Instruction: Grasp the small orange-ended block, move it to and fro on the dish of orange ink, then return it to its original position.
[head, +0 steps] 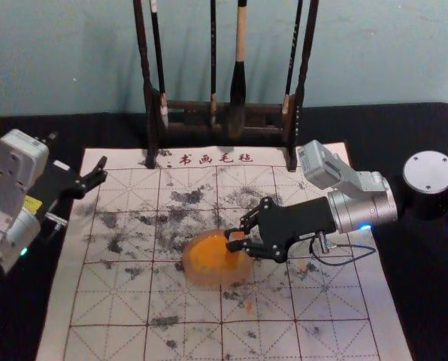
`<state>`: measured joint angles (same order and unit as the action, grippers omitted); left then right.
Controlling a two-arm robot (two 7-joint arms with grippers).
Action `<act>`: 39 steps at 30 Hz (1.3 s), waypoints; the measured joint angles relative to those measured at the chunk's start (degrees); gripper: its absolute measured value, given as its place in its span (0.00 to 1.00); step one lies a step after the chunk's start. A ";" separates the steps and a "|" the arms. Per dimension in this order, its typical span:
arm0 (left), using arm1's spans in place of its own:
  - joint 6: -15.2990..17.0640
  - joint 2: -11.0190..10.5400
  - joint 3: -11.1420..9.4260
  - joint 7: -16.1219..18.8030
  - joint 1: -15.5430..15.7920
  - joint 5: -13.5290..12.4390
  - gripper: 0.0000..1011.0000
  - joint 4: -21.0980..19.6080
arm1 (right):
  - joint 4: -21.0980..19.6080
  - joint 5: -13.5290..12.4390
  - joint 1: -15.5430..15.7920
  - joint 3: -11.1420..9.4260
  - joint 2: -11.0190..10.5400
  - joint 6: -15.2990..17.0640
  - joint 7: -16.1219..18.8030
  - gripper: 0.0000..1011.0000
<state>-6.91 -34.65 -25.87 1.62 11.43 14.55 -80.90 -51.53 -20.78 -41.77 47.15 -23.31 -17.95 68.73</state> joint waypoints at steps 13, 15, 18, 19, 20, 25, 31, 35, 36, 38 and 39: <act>0.00 0.00 0.00 0.00 0.00 0.00 0.99 0.00 | 0.77 -0.82 -0.51 1.29 1.69 -1.00 0.93 0.13; 0.00 0.00 0.00 0.00 0.00 0.00 0.99 0.00 | 1.57 -0.81 -0.86 1.52 2.31 -1.35 1.06 0.13; 0.00 0.00 0.00 0.00 0.00 0.00 0.99 0.00 | 2.96 -0.76 -1.39 1.72 3.19 -1.87 1.17 0.13; 0.00 0.00 0.00 0.00 0.00 0.00 0.99 0.00 | 3.35 -0.75 -1.55 1.75 3.45 -2.01 1.18 0.13; 0.00 0.00 0.00 0.00 0.00 0.00 0.99 0.00 | 3.70 -0.74 -1.71 1.76 3.68 -2.15 1.19 0.13; 0.00 0.00 0.00 0.00 0.00 0.00 0.99 0.00 | 6.24 -0.64 -2.71 1.80 5.33 -3.10 1.42 0.13; 0.00 0.00 0.00 0.00 0.00 0.00 0.99 0.00 | 9.21 -0.27 -3.83 1.73 7.00 -4.30 1.65 0.13; 0.00 0.00 0.00 0.00 0.00 0.00 0.99 0.00 | 11.03 0.19 -4.53 1.48 7.88 -4.95 1.63 0.13; 0.00 0.00 0.00 0.00 0.00 0.00 0.99 0.00 | 11.33 0.28 -4.64 1.43 7.99 -5.03 1.61 0.13; 0.00 0.00 0.00 0.00 0.00 0.00 0.99 0.00 | 11.87 0.46 -4.84 1.29 8.21 -5.17 1.53 0.13; 0.00 0.00 0.00 0.00 0.00 0.00 0.99 0.00 | 12.12 0.55 -4.93 1.23 8.30 -5.24 1.45 0.13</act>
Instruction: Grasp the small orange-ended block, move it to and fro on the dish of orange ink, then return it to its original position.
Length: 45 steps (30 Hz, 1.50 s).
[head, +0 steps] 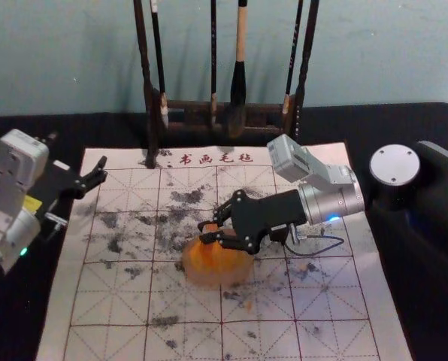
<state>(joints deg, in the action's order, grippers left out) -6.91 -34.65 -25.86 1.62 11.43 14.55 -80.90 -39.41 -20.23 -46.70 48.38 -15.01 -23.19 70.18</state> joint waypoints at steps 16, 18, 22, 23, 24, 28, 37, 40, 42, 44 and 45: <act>0.00 0.00 0.00 0.00 0.00 0.00 0.99 0.00 | -0.25 1.13 0.15 -1.49 -0.62 0.04 -1.19 0.13; 0.00 0.00 0.00 0.00 0.00 0.00 0.99 0.00 | -0.75 1.23 0.35 -1.58 -0.95 0.33 -1.29 0.13; 0.00 0.00 0.00 0.00 0.00 0.00 0.99 0.00 | -1.74 1.36 0.79 -1.68 -1.68 0.87 -1.48 0.13; 0.00 0.00 0.00 0.00 0.00 0.00 0.99 0.00 | -1.87 1.38 0.87 -1.69 -1.80 0.94 -1.49 0.13; 0.00 0.00 0.00 0.00 0.00 0.00 0.99 0.00 | -1.87 1.38 0.87 -1.69 -1.80 0.94 -1.49 0.13; 0.00 0.00 0.00 0.00 0.00 0.00 0.99 0.00 | -2.96 1.39 1.42 -1.80 -2.55 1.45 -1.60 0.13; 0.00 0.00 0.00 0.00 0.00 0.00 0.99 0.00 | -5.37 1.09 2.53 -1.97 -4.19 2.42 -2.09 0.13; 0.00 0.00 0.00 0.00 0.00 0.00 0.99 0.00 | -6.23 1.00 2.90 -1.99 -4.75 2.69 -2.23 0.13; 0.00 0.00 0.00 0.00 0.00 0.00 0.99 0.00 | -6.86 0.91 3.19 -1.99 -5.22 2.92 -2.36 0.13; 0.00 0.00 0.00 0.00 0.00 0.00 0.99 0.00 | -7.20 0.82 3.37 -1.97 -5.47 3.08 -2.44 0.13; 0.00 0.00 0.00 0.00 0.00 0.00 0.99 0.00 | -7.55 0.75 3.55 -1.94 -5.70 3.22 -2.50 0.13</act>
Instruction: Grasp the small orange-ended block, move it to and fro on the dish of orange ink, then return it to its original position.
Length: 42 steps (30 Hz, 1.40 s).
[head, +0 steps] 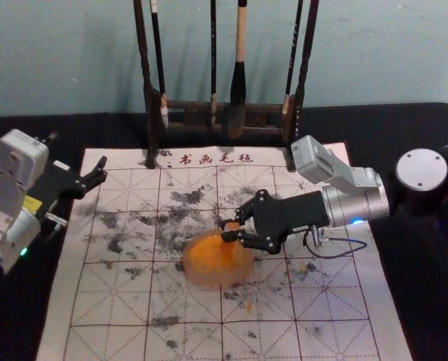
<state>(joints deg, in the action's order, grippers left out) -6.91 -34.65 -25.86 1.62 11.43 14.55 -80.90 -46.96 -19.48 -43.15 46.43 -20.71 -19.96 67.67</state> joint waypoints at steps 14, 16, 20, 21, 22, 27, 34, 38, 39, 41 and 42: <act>0.00 0.00 0.00 0.00 0.00 0.00 0.99 0.00 | -3.46 -1.16 1.55 0.48 -1.64 1.04 0.41 0.13; 0.00 0.00 0.00 0.00 0.00 0.00 0.99 0.01 | -3.84 -1.37 1.71 0.63 -1.74 1.11 0.51 0.13; 0.00 0.00 0.00 0.00 0.00 0.00 0.99 0.00 | -4.08 -1.70 1.81 0.98 -1.66 1.11 0.88 0.13; 0.00 0.00 0.00 0.00 0.00 0.00 0.99 0.00 | -4.08 -1.76 1.81 1.06 -1.60 1.10 0.97 0.13; 0.00 0.00 0.00 0.00 0.00 0.00 0.99 0.00 | -4.08 -1.88 1.81 1.24 -1.46 1.04 1.15 0.13; 0.00 0.00 0.00 0.00 0.00 0.00 0.99 0.00 | -3.65 -2.12 1.60 1.71 -0.87 0.73 1.61 0.13; 0.00 0.00 0.00 0.00 0.00 0.00 0.99 0.00 | -2.06 -2.19 0.89 2.14 0.53 -0.18 2.01 0.13; 0.00 0.00 0.00 0.00 0.00 0.00 0.99 0.00 | -0.96 -2.17 0.37 2.25 1.36 -0.70 2.17 0.13; 0.00 0.00 0.00 0.00 0.00 0.00 0.99 0.00 | -0.51 -2.16 0.16 2.29 1.68 -0.93 2.20 0.13; 0.00 0.00 0.00 0.00 0.00 0.00 0.99 0.00 | 0.05 -2.14 -0.09 2.32 2.07 -1.20 2.26 0.13; 0.00 0.00 0.00 0.00 0.00 0.00 0.99 0.00 | 0.32 -2.13 -0.22 2.34 2.27 -1.34 2.28 0.13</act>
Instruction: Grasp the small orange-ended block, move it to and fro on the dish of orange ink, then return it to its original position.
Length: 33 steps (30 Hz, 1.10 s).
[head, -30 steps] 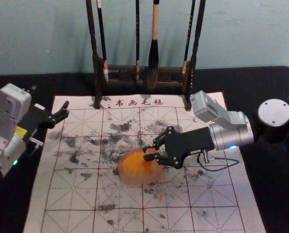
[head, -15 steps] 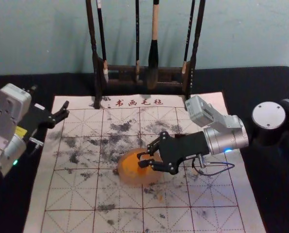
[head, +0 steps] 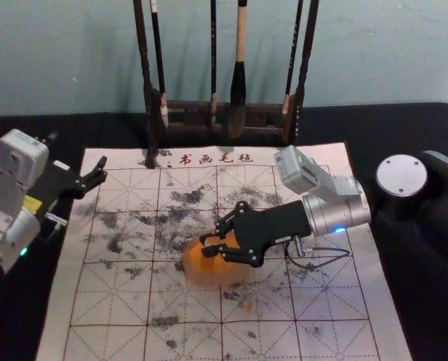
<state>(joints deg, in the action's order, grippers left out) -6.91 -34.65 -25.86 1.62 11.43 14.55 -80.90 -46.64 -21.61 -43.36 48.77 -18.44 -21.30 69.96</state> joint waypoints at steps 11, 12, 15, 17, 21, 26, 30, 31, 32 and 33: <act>0.00 0.00 0.00 0.00 0.00 0.00 0.99 0.00 | 3.97 0.44 -1.58 -0.06 2.51 -1.66 0.41 0.13; 0.00 0.00 0.00 0.00 0.00 0.00 0.99 0.00 | 4.15 0.48 -1.66 -0.11 2.62 -1.71 0.40 0.13; 0.00 0.00 0.00 0.00 0.00 0.00 0.99 0.00 | 4.84 0.70 -1.96 -0.26 2.93 -1.90 0.30 0.13; 0.00 0.00 0.00 0.00 0.00 0.00 0.99 0.00 | 5.31 0.89 -2.16 -0.41 3.12 -2.05 0.09 0.13; 0.00 0.00 0.00 0.00 0.00 0.00 0.99 0.00 | 5.87 1.22 -2.41 -0.68 3.29 -2.19 -0.19 0.13; 0.00 0.00 0.00 0.00 0.00 0.00 0.99 0.00 | 6.00 1.74 -2.52 -0.97 3.11 -2.22 -0.53 0.13; 0.00 0.00 0.00 0.00 0.00 0.00 0.99 0.00 | 5.73 2.10 -2.50 -1.09 2.69 -2.15 -0.81 0.13; 0.00 0.00 0.00 0.00 0.00 0.00 0.99 0.00 | 5.67 2.17 -2.47 -1.11 2.62 -2.11 -0.85 0.13; 0.00 0.00 0.00 0.00 0.00 0.00 0.99 0.00 | 5.59 2.23 -2.45 -1.13 2.55 -2.09 -0.87 0.13; 0.00 0.00 0.00 0.00 0.00 0.00 0.99 0.00 | 5.50 2.26 -2.41 -1.16 2.47 -2.05 -0.89 0.13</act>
<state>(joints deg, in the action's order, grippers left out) -6.91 -34.65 -25.86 1.62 11.43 14.55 -80.90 -41.13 -19.35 -45.78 47.61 -15.97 -23.35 69.07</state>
